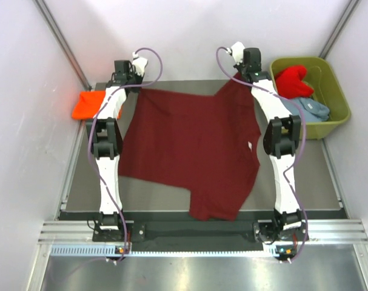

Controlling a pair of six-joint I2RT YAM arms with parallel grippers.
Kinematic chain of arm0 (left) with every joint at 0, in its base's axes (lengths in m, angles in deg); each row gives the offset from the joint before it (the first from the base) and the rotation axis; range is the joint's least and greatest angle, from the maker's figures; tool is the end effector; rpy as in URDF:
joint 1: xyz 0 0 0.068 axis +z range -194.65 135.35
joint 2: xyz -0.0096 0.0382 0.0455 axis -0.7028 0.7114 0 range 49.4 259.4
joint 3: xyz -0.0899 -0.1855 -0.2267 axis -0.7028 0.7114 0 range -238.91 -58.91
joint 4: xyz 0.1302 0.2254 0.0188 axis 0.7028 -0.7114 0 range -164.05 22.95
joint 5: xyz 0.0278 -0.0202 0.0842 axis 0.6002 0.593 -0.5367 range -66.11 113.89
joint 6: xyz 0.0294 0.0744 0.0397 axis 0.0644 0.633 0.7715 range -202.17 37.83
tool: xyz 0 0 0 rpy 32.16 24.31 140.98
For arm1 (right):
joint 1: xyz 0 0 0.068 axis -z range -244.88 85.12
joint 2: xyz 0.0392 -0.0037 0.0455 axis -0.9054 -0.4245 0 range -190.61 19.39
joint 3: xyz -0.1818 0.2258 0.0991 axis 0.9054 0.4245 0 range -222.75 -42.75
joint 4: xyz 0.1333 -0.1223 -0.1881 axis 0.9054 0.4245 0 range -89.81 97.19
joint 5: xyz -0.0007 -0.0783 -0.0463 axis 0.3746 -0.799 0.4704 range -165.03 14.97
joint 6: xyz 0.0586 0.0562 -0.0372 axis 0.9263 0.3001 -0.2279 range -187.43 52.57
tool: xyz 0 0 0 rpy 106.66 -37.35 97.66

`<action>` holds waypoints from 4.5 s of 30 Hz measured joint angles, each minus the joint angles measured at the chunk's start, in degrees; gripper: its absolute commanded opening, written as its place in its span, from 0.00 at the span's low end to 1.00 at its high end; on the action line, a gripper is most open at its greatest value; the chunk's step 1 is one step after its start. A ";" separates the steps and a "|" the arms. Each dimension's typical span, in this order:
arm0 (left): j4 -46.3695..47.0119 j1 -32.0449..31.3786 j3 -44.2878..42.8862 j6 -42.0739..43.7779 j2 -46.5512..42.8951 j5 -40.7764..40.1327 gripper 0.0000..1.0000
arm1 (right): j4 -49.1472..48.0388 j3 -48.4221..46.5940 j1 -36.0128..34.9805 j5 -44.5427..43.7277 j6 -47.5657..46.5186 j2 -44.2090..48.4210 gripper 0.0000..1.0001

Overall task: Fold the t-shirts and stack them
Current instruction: Flatten the tshirt out, then fold the tshirt

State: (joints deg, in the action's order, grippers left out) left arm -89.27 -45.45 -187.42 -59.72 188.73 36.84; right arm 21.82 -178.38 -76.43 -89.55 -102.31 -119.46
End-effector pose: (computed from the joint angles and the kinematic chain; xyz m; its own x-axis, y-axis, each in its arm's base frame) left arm 0.6247 -0.0265 0.2385 -0.4269 0.3782 -0.8214 0.3943 0.8953 0.2073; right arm 0.6207 0.1065 0.2927 -0.3542 -0.6374 -0.6843 -0.2115 0.7674 -0.6053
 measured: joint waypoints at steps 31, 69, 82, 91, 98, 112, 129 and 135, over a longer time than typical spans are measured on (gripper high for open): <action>15.56 4.50 16.37 -1.73 -9.79 -7.58 0.00 | -6.69 13.51 -1.25 -4.17 5.03 4.79 0.00; 9.73 6.14 40.22 -6.21 -27.98 -2.36 0.00 | 5.95 43.65 -7.58 1.53 9.68 32.24 0.00; 5.22 6.14 41.16 -6.01 -29.57 -0.31 0.00 | 6.36 49.55 -7.58 1.99 9.62 35.76 0.00; 3.34 6.14 42.80 -7.87 -29.79 -0.48 0.00 | 6.78 51.63 -8.35 3.02 9.66 36.35 0.00; 0.94 6.14 41.18 -10.78 -28.22 -2.58 0.00 | 7.23 51.69 -9.38 4.39 9.68 36.04 0.00; -0.94 6.84 40.41 -15.28 -28.46 -10.64 0.21 | 9.35 55.28 -10.91 5.05 10.05 36.54 0.25; -3.37 4.59 20.31 -23.91 -15.58 1.29 0.19 | 10.12 34.29 -10.84 12.83 14.75 19.32 0.36; -8.28 2.89 20.41 -26.88 -10.34 4.87 0.18 | 13.18 32.37 -10.78 19.17 18.14 13.92 0.36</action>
State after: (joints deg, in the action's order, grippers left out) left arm -97.55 -42.57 -167.00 -86.60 178.39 41.72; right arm 35.00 -146.01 -87.21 -70.39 -84.16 -105.53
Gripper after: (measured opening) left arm 0.182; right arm 0.365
